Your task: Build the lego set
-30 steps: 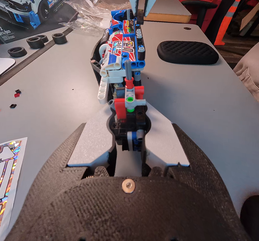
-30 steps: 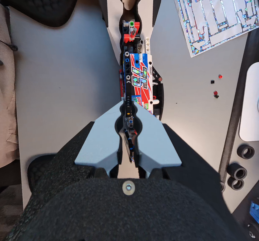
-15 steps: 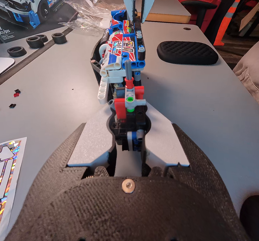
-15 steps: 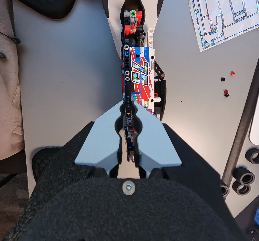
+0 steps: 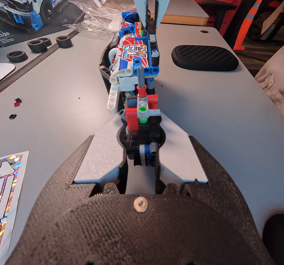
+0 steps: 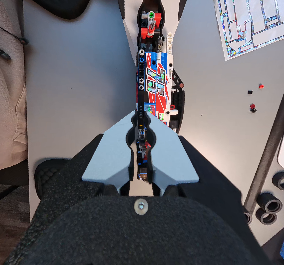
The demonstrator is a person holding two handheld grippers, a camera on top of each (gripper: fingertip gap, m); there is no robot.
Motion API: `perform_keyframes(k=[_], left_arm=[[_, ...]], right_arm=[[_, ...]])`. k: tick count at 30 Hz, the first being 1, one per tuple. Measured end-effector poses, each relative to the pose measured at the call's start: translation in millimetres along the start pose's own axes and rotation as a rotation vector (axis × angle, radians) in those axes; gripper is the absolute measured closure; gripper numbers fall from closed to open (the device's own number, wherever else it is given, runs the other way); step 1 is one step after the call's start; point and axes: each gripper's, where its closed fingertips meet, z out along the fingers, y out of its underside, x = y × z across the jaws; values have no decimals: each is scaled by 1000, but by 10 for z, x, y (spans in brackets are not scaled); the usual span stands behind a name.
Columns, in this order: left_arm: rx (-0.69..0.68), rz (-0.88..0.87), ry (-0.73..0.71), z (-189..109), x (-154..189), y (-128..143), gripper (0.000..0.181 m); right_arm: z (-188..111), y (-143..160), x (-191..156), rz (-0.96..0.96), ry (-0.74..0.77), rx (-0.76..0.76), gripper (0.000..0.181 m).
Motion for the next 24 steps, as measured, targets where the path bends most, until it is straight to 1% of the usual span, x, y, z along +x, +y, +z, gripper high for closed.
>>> perform_keyframes(k=[16, 20, 24], left_arm=[[1, -3, 1, -1, 0, 0, 148], [0, -3, 1, -1, 1, 0, 148], [1, -8, 2, 0, -2, 0, 148]], right_arm=[[-47, -23, 7, 5, 20, 34, 171], [-138, -149, -34, -47, 87, 97, 171], [-83, -160, -99, -192, 258, 109, 167]])
